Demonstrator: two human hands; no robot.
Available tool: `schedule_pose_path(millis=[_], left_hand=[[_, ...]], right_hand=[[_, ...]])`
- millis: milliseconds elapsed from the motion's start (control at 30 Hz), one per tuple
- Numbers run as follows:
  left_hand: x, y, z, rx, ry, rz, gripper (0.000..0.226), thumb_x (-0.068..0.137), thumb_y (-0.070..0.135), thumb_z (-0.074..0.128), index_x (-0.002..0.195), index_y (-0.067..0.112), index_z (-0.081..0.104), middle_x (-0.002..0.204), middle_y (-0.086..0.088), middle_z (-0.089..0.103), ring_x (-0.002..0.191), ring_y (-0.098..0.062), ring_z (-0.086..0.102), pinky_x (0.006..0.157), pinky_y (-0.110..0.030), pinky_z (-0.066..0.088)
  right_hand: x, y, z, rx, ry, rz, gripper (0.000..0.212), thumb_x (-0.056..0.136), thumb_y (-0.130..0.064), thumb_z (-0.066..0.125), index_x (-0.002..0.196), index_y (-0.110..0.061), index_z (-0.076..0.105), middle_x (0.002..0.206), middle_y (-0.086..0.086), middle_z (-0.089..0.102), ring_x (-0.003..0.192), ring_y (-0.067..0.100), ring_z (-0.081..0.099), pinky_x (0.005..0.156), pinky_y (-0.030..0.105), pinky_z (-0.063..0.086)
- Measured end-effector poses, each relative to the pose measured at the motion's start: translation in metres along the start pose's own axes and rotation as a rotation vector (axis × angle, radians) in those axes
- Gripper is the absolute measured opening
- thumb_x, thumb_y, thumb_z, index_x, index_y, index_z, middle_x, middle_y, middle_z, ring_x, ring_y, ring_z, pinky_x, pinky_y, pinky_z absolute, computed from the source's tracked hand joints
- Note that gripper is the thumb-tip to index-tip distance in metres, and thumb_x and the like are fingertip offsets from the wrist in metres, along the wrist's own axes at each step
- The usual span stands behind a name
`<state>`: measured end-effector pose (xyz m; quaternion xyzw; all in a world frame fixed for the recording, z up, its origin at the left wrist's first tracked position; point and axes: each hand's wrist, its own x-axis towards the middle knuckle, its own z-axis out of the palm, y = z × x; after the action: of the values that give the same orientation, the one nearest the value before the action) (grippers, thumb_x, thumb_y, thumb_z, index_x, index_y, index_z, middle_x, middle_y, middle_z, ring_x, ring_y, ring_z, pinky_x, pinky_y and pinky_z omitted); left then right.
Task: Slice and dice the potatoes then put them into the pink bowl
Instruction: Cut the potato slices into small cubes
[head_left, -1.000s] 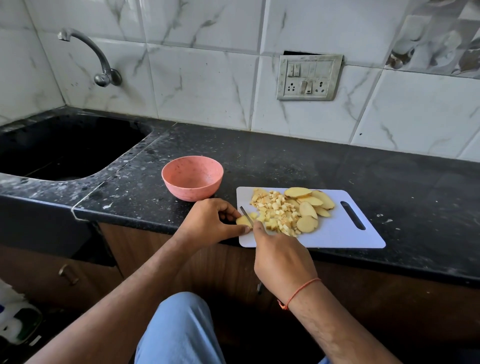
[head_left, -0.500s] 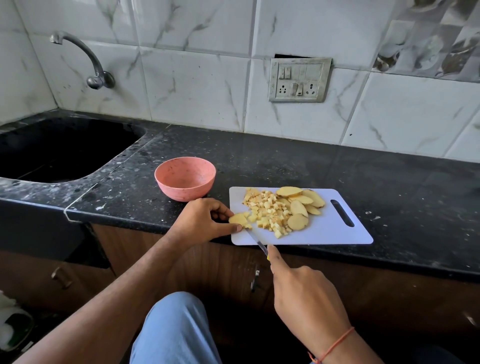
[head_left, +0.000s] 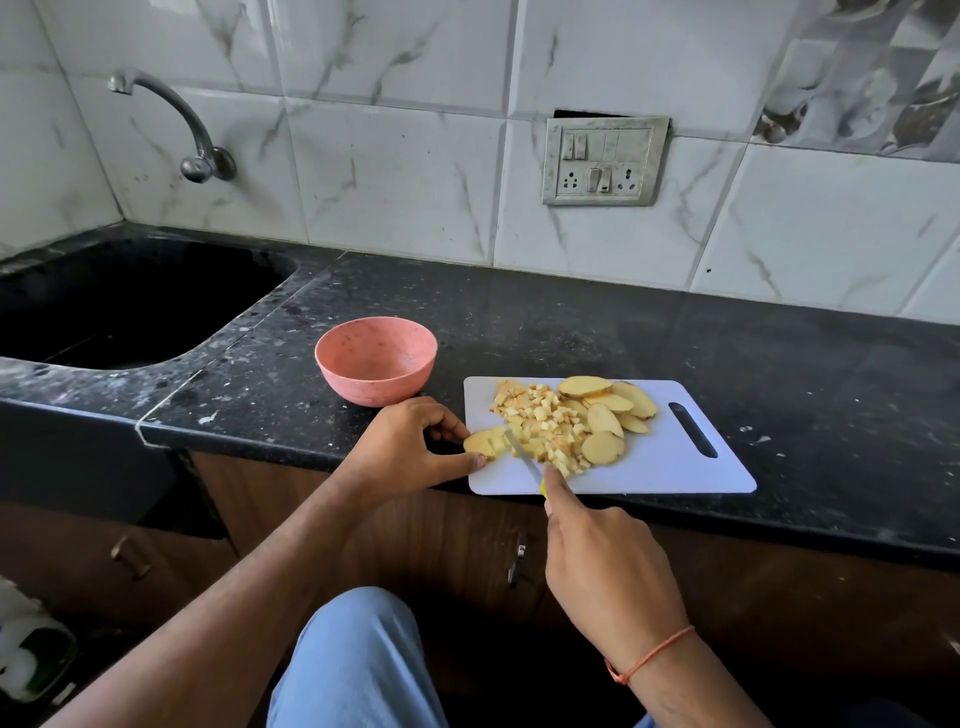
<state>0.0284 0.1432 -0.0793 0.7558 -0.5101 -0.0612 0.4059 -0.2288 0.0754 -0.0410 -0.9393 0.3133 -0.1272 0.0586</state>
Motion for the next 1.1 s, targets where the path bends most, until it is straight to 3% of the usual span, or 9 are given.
schedule_pose_path(millis=[433, 600, 733, 1100], left_hand=[[0.0, 0.001, -0.002, -0.03, -0.013, -0.005, 0.031, 0.071, 0.052, 0.095, 0.091, 0.034, 0.08, 0.09, 0.017, 0.071, 0.086, -0.005, 0.067, 0.068, -0.018, 0.053], [-0.001, 0.002, -0.002, -0.045, -0.006, -0.006, 0.031, 0.071, 0.051, 0.095, 0.092, 0.033, 0.081, 0.09, 0.017, 0.071, 0.086, -0.004, 0.067, 0.069, -0.016, 0.052], [0.0, 0.001, -0.002, -0.067, -0.007, -0.011, 0.029, 0.071, 0.048, 0.096, 0.093, 0.033, 0.083, 0.09, 0.016, 0.072, 0.084, -0.004, 0.068, 0.067, -0.015, 0.05], [0.002, -0.001, 0.002, -0.087, -0.003, -0.017, 0.027, 0.071, 0.046, 0.097, 0.092, 0.033, 0.084, 0.088, 0.019, 0.074, 0.08, -0.007, 0.07, 0.066, -0.02, 0.054]], right_hand=[[0.01, -0.009, 0.004, -0.065, 0.018, -0.031, 0.057, 0.11, -0.029, 0.036, 0.164, -0.03, 0.02, 0.07, -0.007, 0.055, 0.054, 0.01, 0.044, 0.044, 0.024, 0.022], [0.021, -0.002, 0.007, -0.077, 0.021, -0.011, 0.057, 0.109, -0.025, 0.037, 0.164, -0.029, 0.023, 0.077, -0.004, 0.059, 0.065, 0.013, 0.052, 0.049, 0.025, 0.031], [0.021, -0.01, 0.005, -0.085, 0.06, -0.038, 0.056, 0.109, -0.027, 0.039, 0.163, -0.029, 0.027, 0.072, -0.004, 0.054, 0.06, 0.015, 0.045, 0.044, 0.025, 0.019], [0.025, -0.032, 0.015, -0.147, -0.041, -0.03, 0.063, 0.106, -0.018, 0.037, 0.165, -0.021, 0.016, 0.079, -0.001, 0.051, 0.068, 0.018, 0.048, 0.046, 0.027, 0.023]])
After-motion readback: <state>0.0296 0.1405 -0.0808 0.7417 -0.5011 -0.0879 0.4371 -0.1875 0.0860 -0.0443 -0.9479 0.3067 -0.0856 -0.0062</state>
